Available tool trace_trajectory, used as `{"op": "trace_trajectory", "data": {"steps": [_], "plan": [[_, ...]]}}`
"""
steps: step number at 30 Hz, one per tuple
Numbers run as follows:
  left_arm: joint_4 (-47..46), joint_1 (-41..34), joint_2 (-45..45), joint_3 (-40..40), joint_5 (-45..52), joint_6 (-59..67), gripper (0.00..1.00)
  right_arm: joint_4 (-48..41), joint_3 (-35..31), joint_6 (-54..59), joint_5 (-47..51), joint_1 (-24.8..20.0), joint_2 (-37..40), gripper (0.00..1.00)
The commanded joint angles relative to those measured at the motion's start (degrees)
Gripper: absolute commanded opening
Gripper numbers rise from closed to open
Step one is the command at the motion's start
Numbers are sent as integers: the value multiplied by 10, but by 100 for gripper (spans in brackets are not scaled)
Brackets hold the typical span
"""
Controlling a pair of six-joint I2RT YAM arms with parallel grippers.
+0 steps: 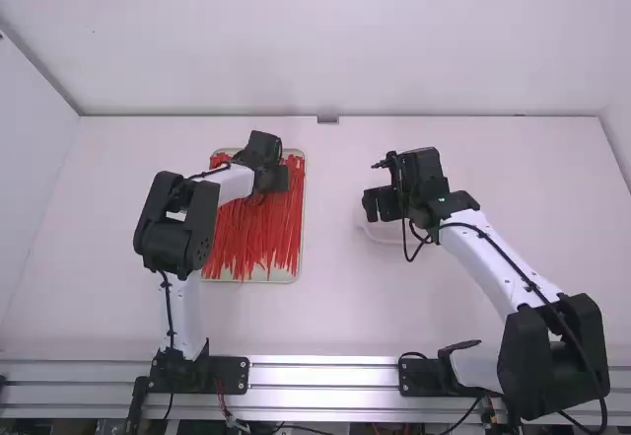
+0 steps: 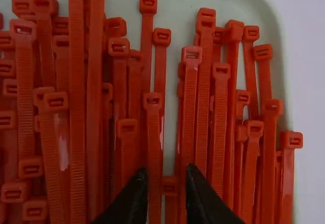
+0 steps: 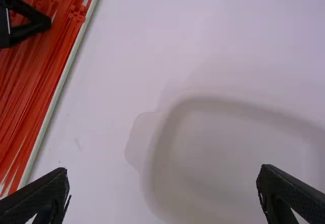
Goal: Fasten the cable tie
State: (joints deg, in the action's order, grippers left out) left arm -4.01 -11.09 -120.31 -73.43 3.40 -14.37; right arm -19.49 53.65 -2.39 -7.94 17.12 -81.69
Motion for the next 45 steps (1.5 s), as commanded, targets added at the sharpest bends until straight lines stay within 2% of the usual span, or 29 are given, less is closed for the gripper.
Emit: {"op": "trace_trajectory", "data": {"steps": [1, 13, 25, 33, 45], "plan": [[-2, 5, 15, 7, 3, -3, 20, 0, 17, 3, 2, 2, -6, 98], [-35, -2, 16, -20, -19, 6, 20, 1, 17, 3, 2, 2, -6, 98], [-29, -11, 16, -19, -20, 7, 17, 1, 17, 3, 2, 2, -6, 98], [-30, -12, 16, -19, -28, 7, 5, 1, 17, 3, 2, 2, -6, 98], [-30, -17, 17, -19, -30, 7, 2, -1, 17, 3, 2, 2, -6, 98]]}}
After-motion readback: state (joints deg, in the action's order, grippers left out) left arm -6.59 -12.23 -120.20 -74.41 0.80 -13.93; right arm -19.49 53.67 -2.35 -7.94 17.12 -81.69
